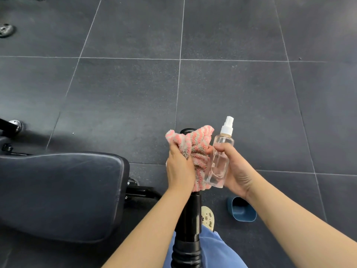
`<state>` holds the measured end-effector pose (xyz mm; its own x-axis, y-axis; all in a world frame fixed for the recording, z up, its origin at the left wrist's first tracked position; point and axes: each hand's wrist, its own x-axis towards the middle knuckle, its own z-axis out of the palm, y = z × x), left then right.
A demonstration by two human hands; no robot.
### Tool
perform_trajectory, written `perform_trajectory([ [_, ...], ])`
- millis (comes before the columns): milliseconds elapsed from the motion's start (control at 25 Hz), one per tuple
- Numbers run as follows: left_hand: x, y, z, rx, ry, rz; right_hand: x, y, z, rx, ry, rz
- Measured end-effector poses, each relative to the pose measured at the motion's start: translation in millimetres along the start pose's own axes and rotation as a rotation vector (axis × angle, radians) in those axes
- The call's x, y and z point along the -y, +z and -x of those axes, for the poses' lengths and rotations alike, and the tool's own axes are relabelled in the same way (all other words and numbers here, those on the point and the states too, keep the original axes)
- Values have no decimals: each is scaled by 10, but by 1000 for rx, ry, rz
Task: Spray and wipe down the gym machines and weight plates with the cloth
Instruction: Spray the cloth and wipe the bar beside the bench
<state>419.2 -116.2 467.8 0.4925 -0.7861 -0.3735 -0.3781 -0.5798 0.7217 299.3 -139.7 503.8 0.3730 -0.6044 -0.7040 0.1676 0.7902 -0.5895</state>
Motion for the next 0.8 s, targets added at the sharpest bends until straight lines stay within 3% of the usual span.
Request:
perform_trajectory([
  [80, -54, 3, -196, 58, -5, 28, 7, 20, -35, -18, 6, -26],
  [240, -133, -93, -600, 424, -406, 436, 68, 40, -122, -27, 54, -51],
  [360, -55, -118, -664, 621, -486, 503, 114, 50, -153, -21, 71, -43],
  [480, -130, -72, -606, 353, -386, 380, 97, 69, -125, -23, 47, -19],
  [600, -125, -2, -376, 48, -120, 28, 27, 63, -74, -28, 14, -27],
  [680, -101, 0, -269, 33, 106, -166, 6, 56, -64, -20, -11, -54],
  [800, -249, -41, -524, 188, 268, -308, 35, 22, -113, -37, -1, -74],
])
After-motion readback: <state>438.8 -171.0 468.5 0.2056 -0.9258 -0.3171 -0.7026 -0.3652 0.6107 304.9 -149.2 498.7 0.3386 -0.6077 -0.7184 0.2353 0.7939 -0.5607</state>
